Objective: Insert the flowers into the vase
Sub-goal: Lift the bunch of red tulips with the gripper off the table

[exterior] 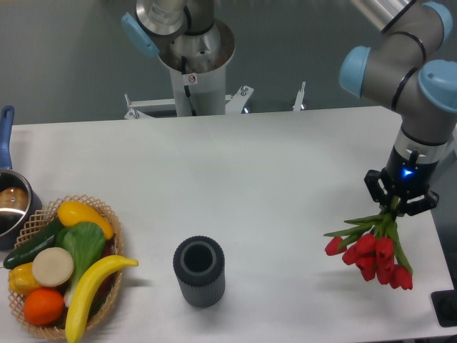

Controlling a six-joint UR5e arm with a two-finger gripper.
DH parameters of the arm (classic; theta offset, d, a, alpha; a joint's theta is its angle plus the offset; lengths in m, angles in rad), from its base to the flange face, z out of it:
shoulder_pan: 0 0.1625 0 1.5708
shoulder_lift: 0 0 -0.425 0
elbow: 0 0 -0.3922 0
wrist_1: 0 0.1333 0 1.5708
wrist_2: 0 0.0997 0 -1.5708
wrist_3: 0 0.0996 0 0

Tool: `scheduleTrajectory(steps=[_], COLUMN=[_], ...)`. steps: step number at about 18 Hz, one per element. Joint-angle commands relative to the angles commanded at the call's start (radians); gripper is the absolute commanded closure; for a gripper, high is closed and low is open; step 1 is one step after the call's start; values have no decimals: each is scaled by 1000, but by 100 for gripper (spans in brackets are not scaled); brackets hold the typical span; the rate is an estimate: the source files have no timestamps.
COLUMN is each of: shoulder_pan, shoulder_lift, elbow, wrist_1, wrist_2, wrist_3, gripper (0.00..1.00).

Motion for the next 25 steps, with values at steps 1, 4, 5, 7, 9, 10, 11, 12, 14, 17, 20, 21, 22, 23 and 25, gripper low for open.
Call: scheduleTrajectory(steps=[1,4,5,7,9,10,11,12,14,17,20,21,22,23,25], shoulder_pan=[5,40,44,37,34,37,43,43,34,22,8,2,-6,-18,-34], shoulder_lift=[2,11,27,32,37,43,55,69,64,54,19,9,6,2,-2], elbow=[-2,9,9,6,-8,-14,-24,-35,-67,-115,-104,-101,-103,-104,-112], wrist_1=[0,-58,-66,-63,-55,-55,-51,-39,13,78,81,84,93,104,133], wrist_2=[-2,-99,-127,-150,-262,-349,-436,-512,-627,-771,-1071,-1119,-1126,-1131,-1144], wrist_3=[0,-12,-17,-50,-89,-104,-119,-150,-182,-189,-308,-330,-333,-333,-333], gripper=[100,100,100,100,100,100,100,100,100,100,100,100,100,100,100])
